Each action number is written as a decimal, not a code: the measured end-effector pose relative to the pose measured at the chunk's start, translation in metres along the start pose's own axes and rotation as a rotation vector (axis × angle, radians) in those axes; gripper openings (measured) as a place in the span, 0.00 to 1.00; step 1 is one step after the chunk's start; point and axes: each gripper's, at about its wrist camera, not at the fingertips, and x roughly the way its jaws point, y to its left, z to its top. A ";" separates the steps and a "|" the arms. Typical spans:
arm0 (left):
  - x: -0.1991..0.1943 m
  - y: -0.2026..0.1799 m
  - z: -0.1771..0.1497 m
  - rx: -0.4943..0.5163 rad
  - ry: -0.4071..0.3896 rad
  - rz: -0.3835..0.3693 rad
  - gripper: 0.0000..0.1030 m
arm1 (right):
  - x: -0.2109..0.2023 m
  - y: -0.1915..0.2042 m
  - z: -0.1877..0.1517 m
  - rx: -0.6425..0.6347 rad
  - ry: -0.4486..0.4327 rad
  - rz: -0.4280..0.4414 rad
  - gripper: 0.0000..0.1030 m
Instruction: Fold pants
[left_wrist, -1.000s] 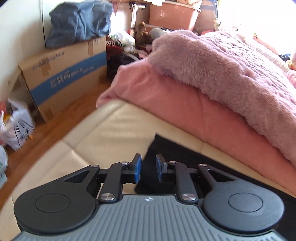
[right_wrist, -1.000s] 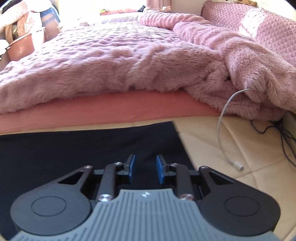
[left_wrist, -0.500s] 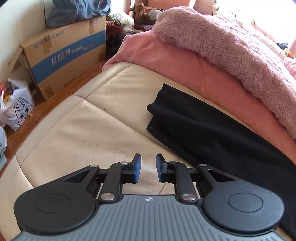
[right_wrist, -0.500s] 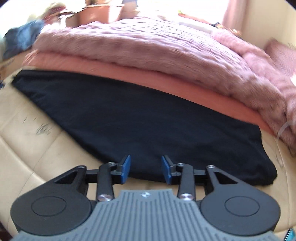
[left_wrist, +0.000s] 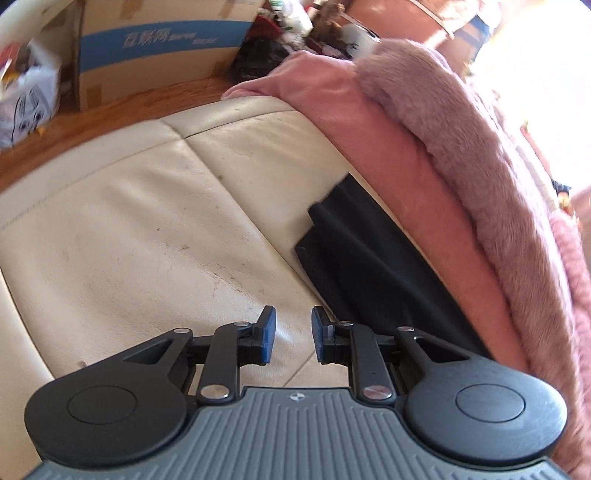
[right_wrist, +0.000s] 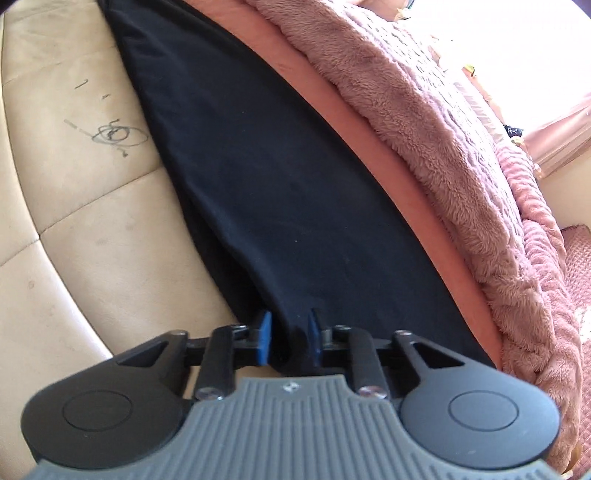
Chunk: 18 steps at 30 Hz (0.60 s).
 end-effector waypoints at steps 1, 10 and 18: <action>0.003 0.004 0.002 -0.035 -0.006 -0.015 0.22 | 0.002 0.000 0.001 0.006 0.004 0.002 0.03; 0.026 0.001 0.013 -0.135 -0.067 -0.068 0.22 | 0.005 -0.003 -0.005 0.053 0.012 0.033 0.00; 0.016 -0.009 0.013 -0.074 -0.147 0.012 0.00 | -0.004 -0.006 -0.007 0.054 0.011 0.005 0.00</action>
